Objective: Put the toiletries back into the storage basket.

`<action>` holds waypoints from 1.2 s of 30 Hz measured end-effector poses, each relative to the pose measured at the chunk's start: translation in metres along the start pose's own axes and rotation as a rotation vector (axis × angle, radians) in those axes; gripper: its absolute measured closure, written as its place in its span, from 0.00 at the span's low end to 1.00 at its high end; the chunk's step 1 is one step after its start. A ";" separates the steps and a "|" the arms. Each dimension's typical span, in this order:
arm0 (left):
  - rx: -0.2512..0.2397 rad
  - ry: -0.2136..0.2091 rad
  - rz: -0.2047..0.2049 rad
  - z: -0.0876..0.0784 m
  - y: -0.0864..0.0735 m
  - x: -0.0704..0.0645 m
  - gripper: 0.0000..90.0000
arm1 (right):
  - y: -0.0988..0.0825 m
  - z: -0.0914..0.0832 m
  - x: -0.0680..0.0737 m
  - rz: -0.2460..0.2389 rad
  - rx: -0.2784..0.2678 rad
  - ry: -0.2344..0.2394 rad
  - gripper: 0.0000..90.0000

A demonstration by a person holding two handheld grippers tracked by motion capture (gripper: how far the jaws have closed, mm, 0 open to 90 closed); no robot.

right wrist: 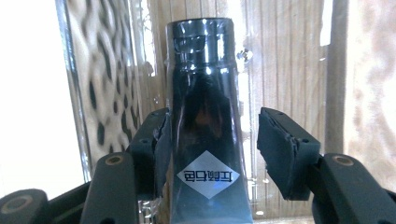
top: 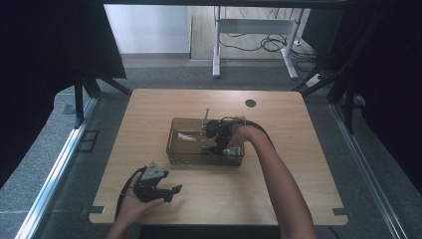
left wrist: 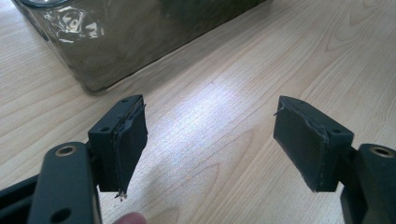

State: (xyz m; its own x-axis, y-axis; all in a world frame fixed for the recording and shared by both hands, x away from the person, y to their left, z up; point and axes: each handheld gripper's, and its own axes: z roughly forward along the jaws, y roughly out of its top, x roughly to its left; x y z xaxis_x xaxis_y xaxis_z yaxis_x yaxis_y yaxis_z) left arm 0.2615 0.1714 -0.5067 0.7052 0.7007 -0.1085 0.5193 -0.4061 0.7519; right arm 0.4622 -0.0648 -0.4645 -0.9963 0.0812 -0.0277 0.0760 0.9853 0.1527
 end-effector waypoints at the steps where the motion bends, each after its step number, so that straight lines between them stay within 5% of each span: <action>1: -0.001 -0.001 0.001 0.000 0.000 0.000 0.29 | -0.001 -0.003 0.001 0.023 -0.002 -0.002 0.50; 18: 0.007 -0.001 0.009 0.002 0.000 -0.002 0.29 | -0.024 -0.040 0.004 0.090 -0.189 -0.076 0.57; 36: 0.014 0.009 0.009 0.003 0.000 -0.002 0.29 | -0.073 -0.067 0.033 0.146 -0.357 -0.136 0.58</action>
State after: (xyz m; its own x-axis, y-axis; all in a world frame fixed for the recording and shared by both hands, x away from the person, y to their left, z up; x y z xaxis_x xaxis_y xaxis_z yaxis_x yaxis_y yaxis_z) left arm 0.2612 0.1682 -0.5083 0.7056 0.7021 -0.0961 0.5199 -0.4207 0.7435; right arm 0.4206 -0.1446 -0.4099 -0.9599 0.2589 -0.1074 0.1737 0.8501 0.4972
